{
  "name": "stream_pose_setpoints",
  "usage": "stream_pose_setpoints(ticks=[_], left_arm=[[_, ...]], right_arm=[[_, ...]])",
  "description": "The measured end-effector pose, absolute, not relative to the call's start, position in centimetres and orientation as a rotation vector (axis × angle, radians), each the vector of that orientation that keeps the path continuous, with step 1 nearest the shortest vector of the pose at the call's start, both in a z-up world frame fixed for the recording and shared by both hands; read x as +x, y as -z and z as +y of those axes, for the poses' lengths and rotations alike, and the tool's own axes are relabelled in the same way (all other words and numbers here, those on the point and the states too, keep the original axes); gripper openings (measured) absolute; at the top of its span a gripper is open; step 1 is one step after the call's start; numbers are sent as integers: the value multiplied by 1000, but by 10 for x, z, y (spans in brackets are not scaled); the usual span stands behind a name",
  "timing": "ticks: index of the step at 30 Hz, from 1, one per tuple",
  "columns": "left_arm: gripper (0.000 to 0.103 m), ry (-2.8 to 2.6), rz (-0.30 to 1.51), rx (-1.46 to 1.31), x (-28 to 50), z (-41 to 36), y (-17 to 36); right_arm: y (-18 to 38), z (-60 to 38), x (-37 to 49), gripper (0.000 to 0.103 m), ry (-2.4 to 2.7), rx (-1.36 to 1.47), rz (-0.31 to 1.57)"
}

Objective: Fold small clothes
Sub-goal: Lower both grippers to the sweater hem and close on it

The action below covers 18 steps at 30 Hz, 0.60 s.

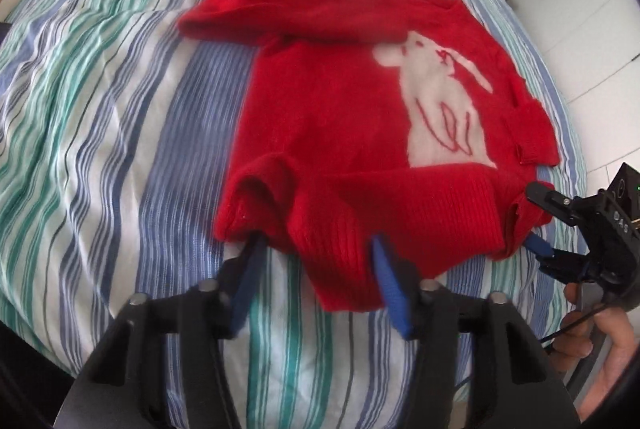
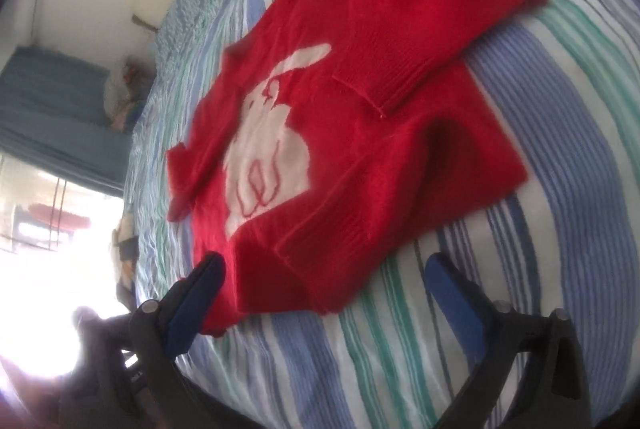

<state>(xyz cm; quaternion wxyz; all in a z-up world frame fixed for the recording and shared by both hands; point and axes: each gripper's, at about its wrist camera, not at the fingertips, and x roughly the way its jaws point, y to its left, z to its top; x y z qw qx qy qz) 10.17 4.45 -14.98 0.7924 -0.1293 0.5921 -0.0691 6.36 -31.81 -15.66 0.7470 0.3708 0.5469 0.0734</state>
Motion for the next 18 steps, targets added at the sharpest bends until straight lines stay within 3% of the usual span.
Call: stream_pose_setpoints(ticks=[1, 2, 3, 4, 11, 15, 17, 18], left_arm=[[6, 164, 1292, -295, 102, 47, 152], [6, 187, 1291, -319, 99, 50, 150], [6, 204, 1280, -321, 92, 54, 144], [6, 221, 1274, -304, 84, 58, 137], [11, 302, 1296, -169, 32, 74, 117], [57, 247, 1321, -171, 29, 75, 131], [61, 251, 1300, -222, 28, 80, 130], [62, 256, 1292, -237, 27, 81, 130]], right_arm=[[164, -317, 71, 70, -148, 829, 1222], [169, -316, 76, 52, -125, 807, 1254], [171, -316, 77, 22, -113, 781, 1274], [170, -319, 73, 18, -120, 773, 1279], [136, -368, -18, 17, -234, 792, 1304], [152, -385, -42, 23, -197, 761, 1318], [155, -386, -44, 45, -209, 779, 1285], [155, -385, -44, 65, -230, 792, 1260]])
